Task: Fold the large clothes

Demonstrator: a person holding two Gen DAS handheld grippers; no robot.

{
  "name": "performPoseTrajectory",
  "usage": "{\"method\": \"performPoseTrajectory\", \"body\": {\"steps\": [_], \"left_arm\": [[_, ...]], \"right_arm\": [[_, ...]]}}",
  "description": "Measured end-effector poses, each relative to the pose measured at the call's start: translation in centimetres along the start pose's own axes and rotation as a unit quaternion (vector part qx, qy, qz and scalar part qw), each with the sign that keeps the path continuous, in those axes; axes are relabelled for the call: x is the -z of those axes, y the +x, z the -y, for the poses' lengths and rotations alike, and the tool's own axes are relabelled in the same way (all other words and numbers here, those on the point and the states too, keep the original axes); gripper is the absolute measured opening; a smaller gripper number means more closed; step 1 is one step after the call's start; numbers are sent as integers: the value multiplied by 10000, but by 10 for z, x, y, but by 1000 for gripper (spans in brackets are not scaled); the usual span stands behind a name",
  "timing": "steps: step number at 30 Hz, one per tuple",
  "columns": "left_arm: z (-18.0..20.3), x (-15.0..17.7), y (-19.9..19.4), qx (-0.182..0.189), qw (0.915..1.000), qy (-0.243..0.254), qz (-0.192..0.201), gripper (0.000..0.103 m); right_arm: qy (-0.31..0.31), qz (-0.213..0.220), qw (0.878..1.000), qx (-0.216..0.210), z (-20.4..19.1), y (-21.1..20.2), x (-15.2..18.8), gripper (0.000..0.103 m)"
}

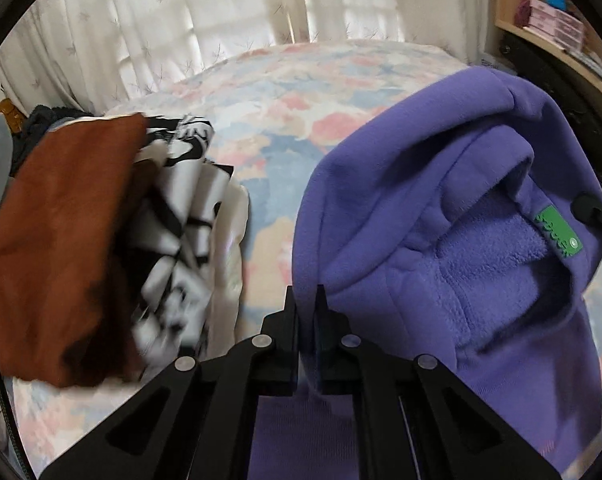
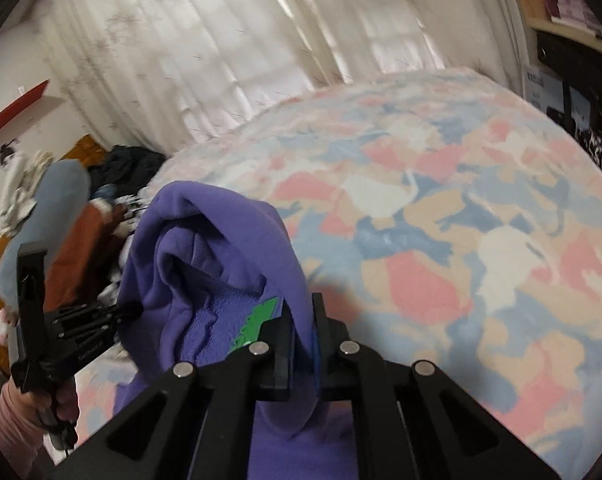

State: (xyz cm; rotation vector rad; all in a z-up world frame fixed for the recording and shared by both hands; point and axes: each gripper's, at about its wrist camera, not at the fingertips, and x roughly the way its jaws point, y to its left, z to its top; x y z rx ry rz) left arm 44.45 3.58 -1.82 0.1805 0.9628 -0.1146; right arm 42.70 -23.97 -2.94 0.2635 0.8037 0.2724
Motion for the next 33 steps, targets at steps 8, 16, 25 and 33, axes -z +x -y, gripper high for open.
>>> {"method": "performPoseTrajectory", "body": {"steps": [8,16,25,33], "left_arm": [[-5,74,-61,401,9987,-297,70,3],[0,170,-67,727,9941,-762,-243,3],[-17,247,-71,907,9849,-1398,-475,1],[-17,284,-74,1880,9685,-1592,-363,7]], "right_arm": [[-436,87,9989,-152,-38,-77,56,6],[-469,-106,9988,-4,-29,-109,134,6],[-251,-755,9964,300,-4,-101,217,10],[-77,-950,9954,-34,-7,-118,268,42]]}}
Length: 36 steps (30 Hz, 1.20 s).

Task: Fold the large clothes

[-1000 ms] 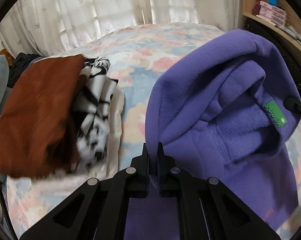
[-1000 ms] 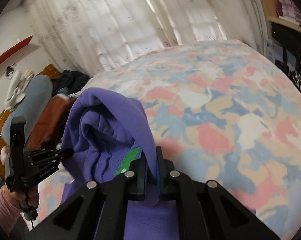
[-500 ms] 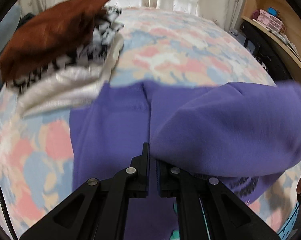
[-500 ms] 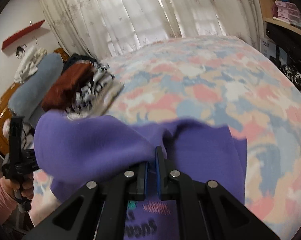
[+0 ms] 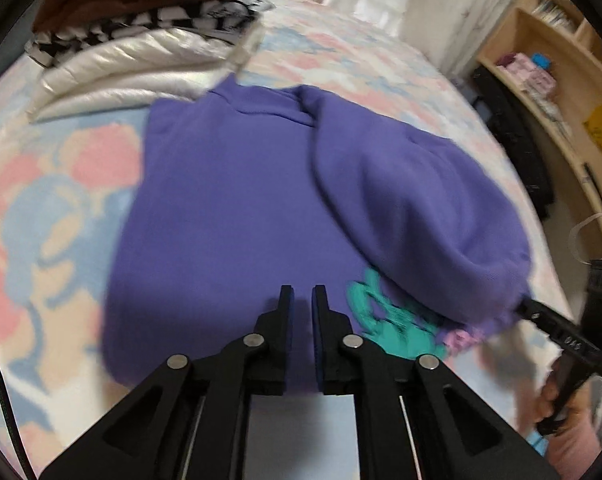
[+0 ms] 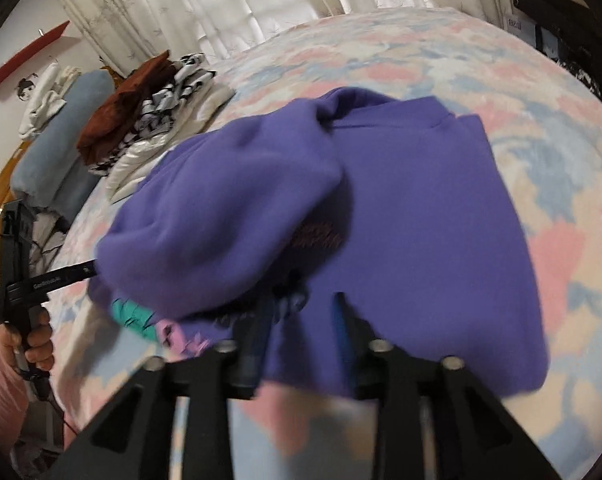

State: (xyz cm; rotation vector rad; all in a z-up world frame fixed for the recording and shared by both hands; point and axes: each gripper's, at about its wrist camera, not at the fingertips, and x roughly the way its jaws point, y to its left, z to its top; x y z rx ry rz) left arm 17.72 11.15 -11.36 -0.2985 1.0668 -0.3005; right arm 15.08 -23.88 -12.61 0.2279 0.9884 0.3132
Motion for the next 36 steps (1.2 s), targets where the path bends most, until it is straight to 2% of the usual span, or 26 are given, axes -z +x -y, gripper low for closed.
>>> {"method": "performPoseTrajectory", "body": {"steps": [2,5,9,12,16,21,22,23,24,26,28,29,32,33,34,35,36], "left_arm": [[7,3,4,269,9996,32,-17,11],[18,3,12,641,9979,-1,-25,17],[29,-2,27,1359,9906,-160,14,26],[32,-6,42,1538,9877,-290,5,36],[26,-9,62,1782,9822,-601,-4,39],[22,-13,74,2139,9727,-893,83,41],[21,-14,76,2208,9706,-952,106,43],[20,-14,77,2290,9680,-1019,131,47],[19,-15,78,2430,9633,-1128,195,49],[16,-16,78,2668,9545,-1304,284,61],[14,-18,80,2990,9403,-1573,409,67],[14,-19,81,3161,9322,-1699,476,67],[15,-23,84,3526,9114,-2038,586,67],[17,-25,85,3619,9050,-2141,647,67],[19,-26,84,3637,9030,-2174,710,62],[22,-29,83,3621,9030,-2177,784,50],[27,-32,79,3532,9070,-2122,872,42]], "right_arm": [[41,34,9997,-227,-4,-2,4,49],[149,72,9980,-615,-10,-2,5,54],[516,144,9928,-1067,-6,7,-3,55],[855,288,9862,-1386,1,17,-8,55],[1277,405,9759,-1722,9,32,-13,60],[1435,427,9664,-2089,0,50,-18,59],[1486,409,9635,-2188,-3,53,-19,44],[1549,424,9592,-2326,-6,55,-21,10],[1685,432,9498,-2600,-10,56,-22,10],[1980,588,9348,-2889,-12,52,-23,10],[2335,678,9117,-3313,-11,51,-23,10],[2548,687,8971,-3543,-9,52,-22,10],[2920,632,8722,-3873,-5,58,-19,10],[2975,610,8690,-3906,-3,59,-18,10],[2997,586,8695,-3882,-3,60,-17,10],[2964,562,8753,-3778,-3,61,-16,10],[2938,557,8791,-3711,-3,61,-17,10]]}}
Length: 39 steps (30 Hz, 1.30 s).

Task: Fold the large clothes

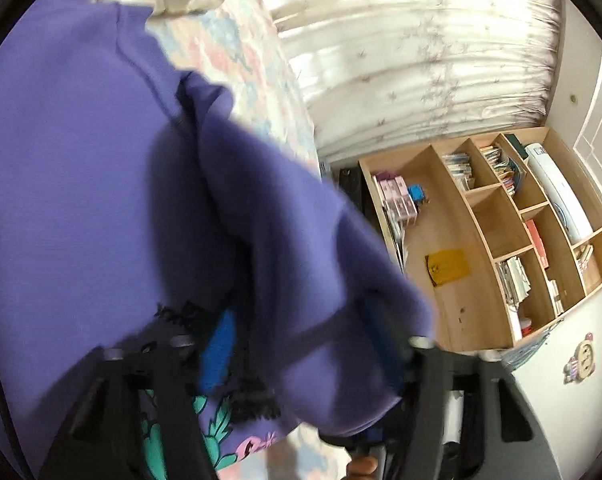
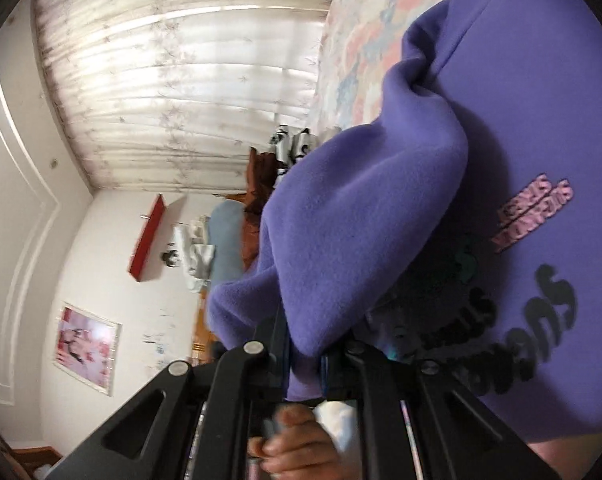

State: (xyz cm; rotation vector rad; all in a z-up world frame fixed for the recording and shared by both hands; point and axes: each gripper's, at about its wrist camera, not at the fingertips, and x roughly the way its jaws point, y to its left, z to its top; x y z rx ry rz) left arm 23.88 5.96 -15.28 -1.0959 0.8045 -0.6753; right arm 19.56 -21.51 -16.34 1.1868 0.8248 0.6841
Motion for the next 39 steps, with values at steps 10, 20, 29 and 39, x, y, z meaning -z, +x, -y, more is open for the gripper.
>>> {"method": "performPoseTrajectory", "body": {"steps": [10,20,29,39], "left_arm": [[71,14,2,-3394,9297,1429,-34,4],[44,53,24,-4772,8536,2032,-481,5],[35,49,-18,-3647,9171,1581,-297,39],[18,16,-9,-2719,9518,1411,-156,49]], "right_arm": [[-1108,169,9725,2040,-25,1,8,10],[-1368,216,9333,3314,6,12,43,13],[-1431,61,9489,2810,-6,-25,41,52],[-766,419,9751,2038,8,-53,-11,61]]}}
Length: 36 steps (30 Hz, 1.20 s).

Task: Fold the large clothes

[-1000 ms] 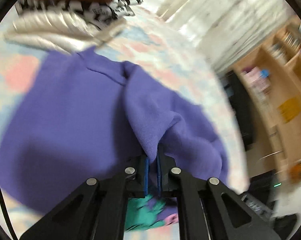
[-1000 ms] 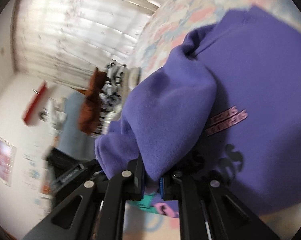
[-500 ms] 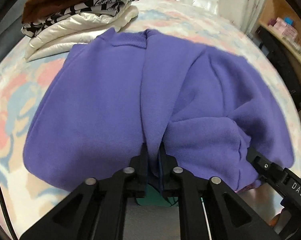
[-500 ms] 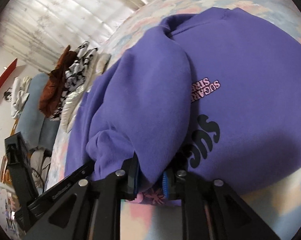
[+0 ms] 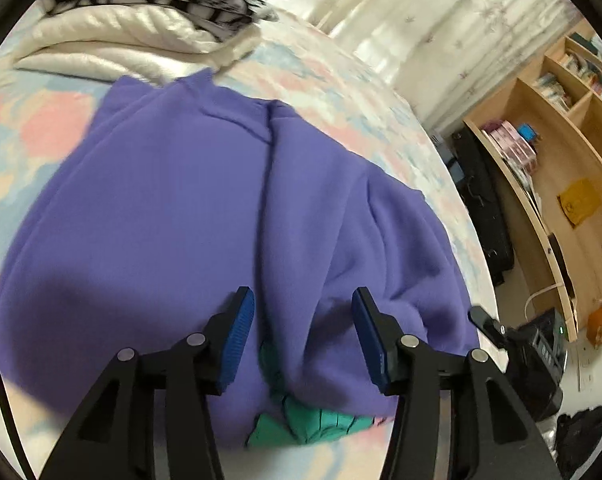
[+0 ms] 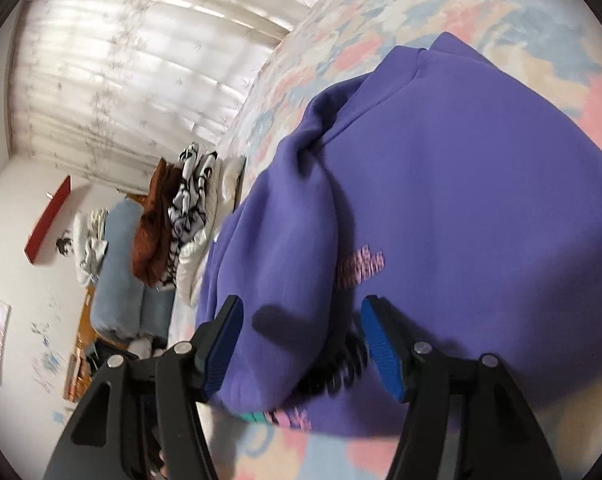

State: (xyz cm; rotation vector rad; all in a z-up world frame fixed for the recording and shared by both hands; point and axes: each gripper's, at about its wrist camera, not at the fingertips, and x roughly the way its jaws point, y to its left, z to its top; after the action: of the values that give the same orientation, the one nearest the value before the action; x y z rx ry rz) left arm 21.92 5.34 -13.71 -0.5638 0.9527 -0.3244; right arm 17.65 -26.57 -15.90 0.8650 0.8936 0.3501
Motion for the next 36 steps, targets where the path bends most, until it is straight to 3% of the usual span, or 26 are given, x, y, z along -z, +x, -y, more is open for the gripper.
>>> {"method": "performPoseTrajectory", "body": {"steps": [6,7,8,9,10,12,13,15,21,26,31,36], "left_arm": [[8,-11,15,-188,9994,296,61,46],[12,-13,14,-316,9988,348,109,35],[16,-14,16,-583,9972,449,140,26],[16,-15,17,-728,9960,503,155,23],[17,-14,16,-848,9948,537,177,19],[19,-10,18,-1100,9917,634,213,17],[18,-8,19,-1385,9876,698,254,11],[8,-3,18,-1299,9891,641,261,11],[3,-7,9,-1058,9929,516,194,14],[14,-4,-12,-1398,9868,701,418,38],[37,-6,-42,-1436,9803,1011,903,39],[65,-22,-31,-1248,9784,1350,947,36]], "right_arm": [[-327,-37,9995,-35,-18,36,-15,61],[-473,-45,9989,59,-22,38,-16,56],[-630,-21,9979,172,-27,41,-17,27],[-866,27,9954,413,-33,42,-17,11],[-1017,96,9922,714,-35,40,-18,9],[-1206,390,9833,1305,-35,30,-18,9],[-1305,512,9773,1588,-33,26,-17,9],[-1385,539,9714,1852,-22,28,-13,9],[-1380,438,9727,1812,-27,24,-13,16],[-1094,382,9800,1619,-28,11,-11,32],[-1444,867,9702,1742,-48,-13,-4,33],[-2067,1085,9574,1702,-86,-3,-14,33]]}}
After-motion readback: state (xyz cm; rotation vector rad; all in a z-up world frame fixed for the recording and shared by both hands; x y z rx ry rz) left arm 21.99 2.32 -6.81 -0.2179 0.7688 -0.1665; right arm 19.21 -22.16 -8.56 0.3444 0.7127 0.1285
